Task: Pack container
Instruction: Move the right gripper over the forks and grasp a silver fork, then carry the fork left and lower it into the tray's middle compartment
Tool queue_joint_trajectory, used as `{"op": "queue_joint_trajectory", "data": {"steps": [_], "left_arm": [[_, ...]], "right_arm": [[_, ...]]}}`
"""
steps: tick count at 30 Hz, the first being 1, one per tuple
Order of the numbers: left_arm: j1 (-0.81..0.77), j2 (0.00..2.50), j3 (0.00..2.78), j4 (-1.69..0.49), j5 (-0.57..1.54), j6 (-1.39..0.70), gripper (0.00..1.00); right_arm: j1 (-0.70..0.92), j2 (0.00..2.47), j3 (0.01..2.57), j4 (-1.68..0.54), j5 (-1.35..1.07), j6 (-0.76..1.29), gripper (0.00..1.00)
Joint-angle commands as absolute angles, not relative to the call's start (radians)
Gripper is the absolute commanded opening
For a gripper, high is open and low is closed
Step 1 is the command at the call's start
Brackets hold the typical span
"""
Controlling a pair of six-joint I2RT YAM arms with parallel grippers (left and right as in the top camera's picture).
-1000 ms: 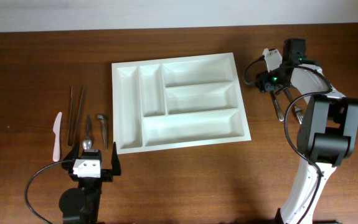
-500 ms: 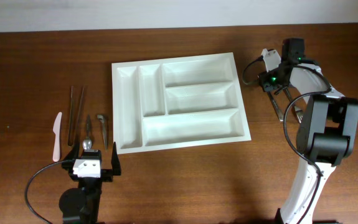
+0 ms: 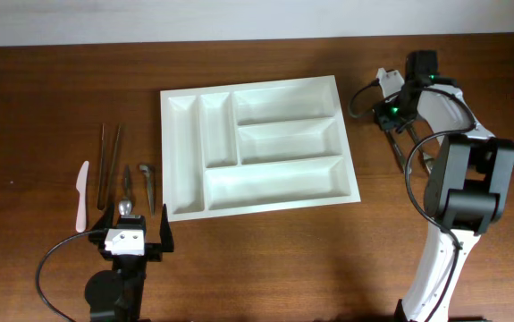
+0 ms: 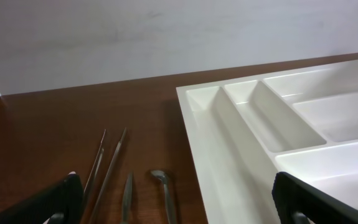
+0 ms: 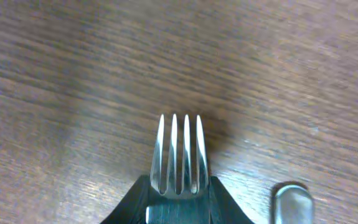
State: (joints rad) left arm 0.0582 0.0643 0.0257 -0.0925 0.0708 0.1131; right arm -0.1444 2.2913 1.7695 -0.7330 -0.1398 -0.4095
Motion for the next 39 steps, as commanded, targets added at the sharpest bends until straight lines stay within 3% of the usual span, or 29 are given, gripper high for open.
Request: {"op": "queue_joint_trajectory", "data": {"steps": [1,9,22,35,39], "left_arm": [[0.053,0.057,0.017,-0.09,0.06,0.13,0.99],[0.053,0.057,0.017,-0.09,0.06,0.13,0.99],[0.053,0.057,0.017,-0.09,0.06,0.13,0.99],[0.053,0.057,0.017,-0.09,0.06,0.13,0.99],[0.053,0.057,0.017,-0.09,0.06,0.13,0.99]], "right_arm": [[-0.142,2.299,1.868,-0.766,-0.133,-0.384,0.05],[-0.087,2.299,2.056,-0.9,-0.151,-0.385,0.04],[0.143,2.299,2.216,-0.992,-0.22,-0.39,0.04],[0.316,2.299,2.216,-1.058,-0.371,-0.912,0.04],[0.345,2.299,2.216,-1.099,-0.371,-0.965,0.04]]}}
